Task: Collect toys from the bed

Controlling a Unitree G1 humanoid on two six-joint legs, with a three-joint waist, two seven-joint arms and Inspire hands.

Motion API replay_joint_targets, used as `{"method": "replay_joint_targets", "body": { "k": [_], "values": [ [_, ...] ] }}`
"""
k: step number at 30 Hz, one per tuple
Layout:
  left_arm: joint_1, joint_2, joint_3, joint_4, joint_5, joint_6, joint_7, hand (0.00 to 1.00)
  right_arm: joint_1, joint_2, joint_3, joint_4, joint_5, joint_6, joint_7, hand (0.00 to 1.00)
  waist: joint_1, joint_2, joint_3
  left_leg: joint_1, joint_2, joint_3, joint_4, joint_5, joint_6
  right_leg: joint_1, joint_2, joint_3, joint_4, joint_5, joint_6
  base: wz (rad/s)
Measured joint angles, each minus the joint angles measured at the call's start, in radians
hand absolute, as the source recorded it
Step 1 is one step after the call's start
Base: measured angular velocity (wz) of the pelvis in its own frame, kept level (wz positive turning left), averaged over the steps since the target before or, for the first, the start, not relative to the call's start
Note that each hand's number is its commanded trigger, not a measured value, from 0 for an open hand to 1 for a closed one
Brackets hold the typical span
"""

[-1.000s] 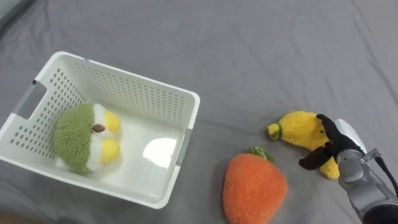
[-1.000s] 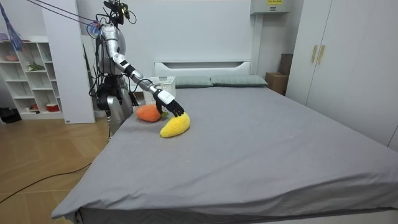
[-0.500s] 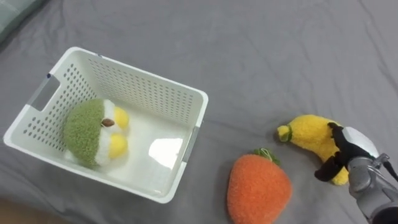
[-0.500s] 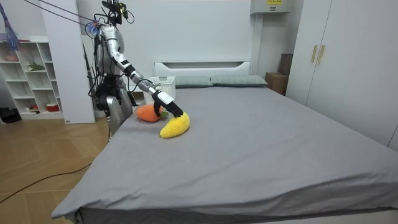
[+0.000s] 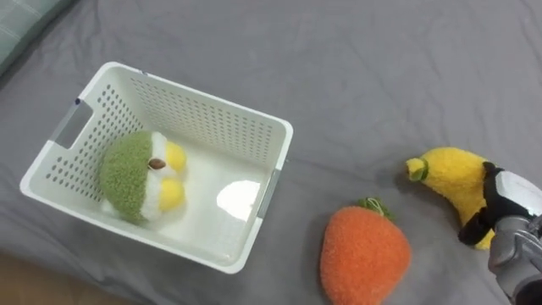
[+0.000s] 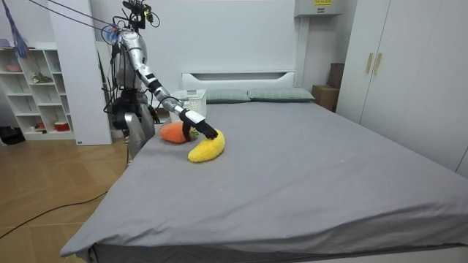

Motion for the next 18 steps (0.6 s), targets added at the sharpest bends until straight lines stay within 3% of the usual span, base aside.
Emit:
{"method": "replay_joint_targets", "body": {
  "k": [3,8,12,15,18],
  "values": [
    [0.0,0.001,-0.003,0.002,0.0,-0.006,0.0,0.0,-0.05,-0.022,-0.003,0.017,-0.006,-0.004,-0.043,0.0,0.0,0.005,-0.0001,-0.016,-0.002,0.001,0.0,0.008,0.001,-0.02,-0.004,-0.003,0.011,0.001,-0.001,0.01],
    [0.0,0.001,-0.036,0.005,-0.001,0.013,-0.015,0.0,-0.104,-0.059,-0.007,0.052,0.002,-0.003,-0.125,0.0,0.013,0.006,0.0007,-0.023,-0.002,-0.002,-0.001,0.011,0.001,-0.029,-0.005,-0.006,0.017,0.002,-0.003,0.02],
    [-0.001,-0.004,-0.047,0.004,-0.001,0.023,-0.021,0.0,-0.109,-0.064,-0.006,0.052,0.005,0.007,-0.156,0.0,0.021,0.006,0.0011,-0.037,-0.001,-0.002,-0.001,0.015,-0.001,-0.042,-0.005,-0.007,0.019,0.004,-0.006,0.0],
    [-0.006,-0.003,-0.063,0.0,-0.023,0.03,-0.018,0.0,-0.112,-0.064,-0.005,0.052,0.006,0.011,-0.168,0.0,0.023,0.008,0.0034,-0.058,-0.001,-0.005,0.001,0.018,-0.002,-0.06,-0.005,-0.008,0.019,0.005,-0.008,0.03],
    [-0.026,-0.003,-0.079,-0.001,-0.063,0.032,-0.018,0.0,-0.113,-0.064,0.026,0.052,0.026,0.022,-0.17,0.0,0.025,0.01,0.0115,-0.08,-0.001,-0.011,0.004,0.021,-0.002,-0.078,-0.005,-0.016,0.019,0.007,-0.011,0.07]
  ]
}}
